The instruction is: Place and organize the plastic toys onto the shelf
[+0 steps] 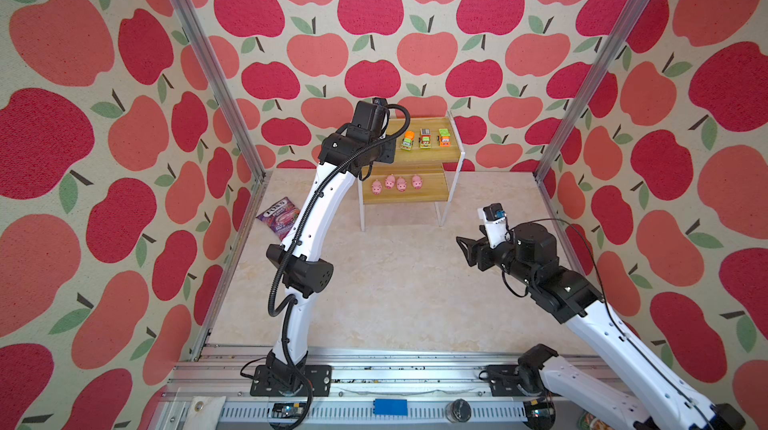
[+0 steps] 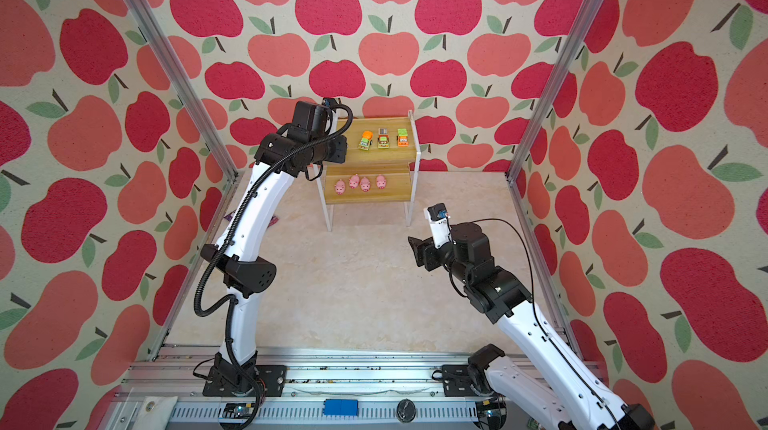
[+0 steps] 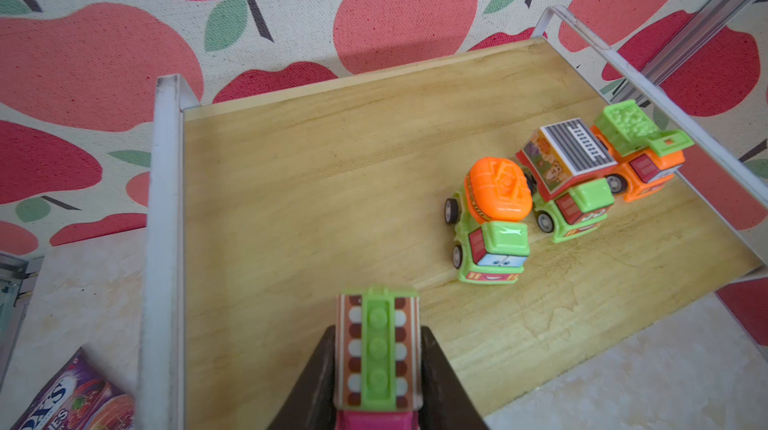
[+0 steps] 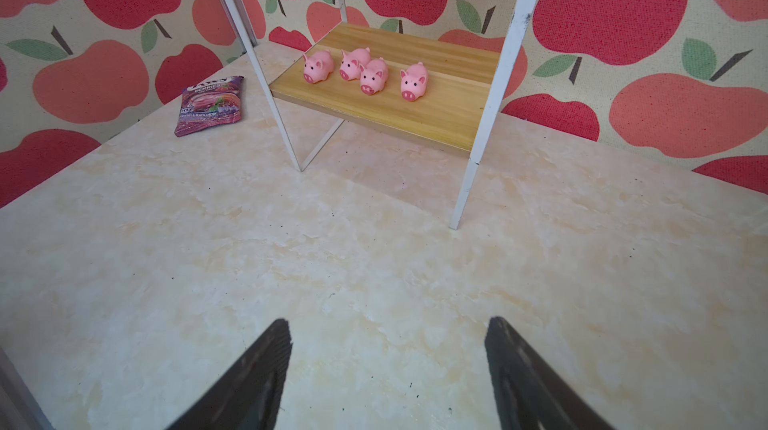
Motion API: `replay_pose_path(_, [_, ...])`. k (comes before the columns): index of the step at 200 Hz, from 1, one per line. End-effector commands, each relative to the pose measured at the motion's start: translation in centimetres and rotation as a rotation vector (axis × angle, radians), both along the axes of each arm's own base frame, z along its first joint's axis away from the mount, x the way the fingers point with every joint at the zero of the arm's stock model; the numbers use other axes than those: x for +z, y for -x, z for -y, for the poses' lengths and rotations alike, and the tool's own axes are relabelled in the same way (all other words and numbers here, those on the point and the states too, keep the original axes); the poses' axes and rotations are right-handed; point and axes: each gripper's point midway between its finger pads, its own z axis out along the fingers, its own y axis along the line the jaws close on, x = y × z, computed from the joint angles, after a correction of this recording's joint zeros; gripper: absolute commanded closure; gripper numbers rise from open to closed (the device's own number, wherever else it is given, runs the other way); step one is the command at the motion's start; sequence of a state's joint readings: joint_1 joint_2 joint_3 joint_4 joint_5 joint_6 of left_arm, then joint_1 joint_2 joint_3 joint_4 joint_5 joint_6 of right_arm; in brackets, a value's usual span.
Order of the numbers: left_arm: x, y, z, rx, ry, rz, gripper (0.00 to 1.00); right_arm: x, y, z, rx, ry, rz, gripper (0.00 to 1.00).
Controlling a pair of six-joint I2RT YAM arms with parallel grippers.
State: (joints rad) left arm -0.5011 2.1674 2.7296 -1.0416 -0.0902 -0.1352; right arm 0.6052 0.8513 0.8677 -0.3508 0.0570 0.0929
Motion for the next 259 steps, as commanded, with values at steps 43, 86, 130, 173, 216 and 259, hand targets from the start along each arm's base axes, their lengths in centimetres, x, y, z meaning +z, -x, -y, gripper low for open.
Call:
replay_pose_path(43, [0.8,-2.1,-1.6,0.049,0.02,0.052,0.65,0.9,0.1,-0.7,0.036,-0.005,0.019,0.23])
replay_pose_path(86, [-0.2,-3.0,-1.1,0.047,0.028,0.044,0.63,0.7,0.0,-1.0,0.041,-0.006,0.01,0.23])
replay_pose_path(130, [2.2,-3.3,-1.2,0.034,0.066,0.115,0.44,0.6,-0.2,-1.1,0.039,0.001,0.008,0.23])
replay_pose_path(173, [4.6,-3.1,-1.9,0.012,0.079,0.176,0.08,0.8,-0.6,-1.5,0.042,0.003,0.006,0.23])
replay_pose_path(216, [9.5,-1.2,-2.6,-0.045,0.097,0.297,0.01,2.0,-1.5,-1.3,0.022,0.027,0.043,0.21])
replay_pose_path(259, [13.5,2.1,-5.3,-0.082,0.143,0.355,0.01,4.8,-3.0,-0.7,-0.028,0.048,0.126,0.05])
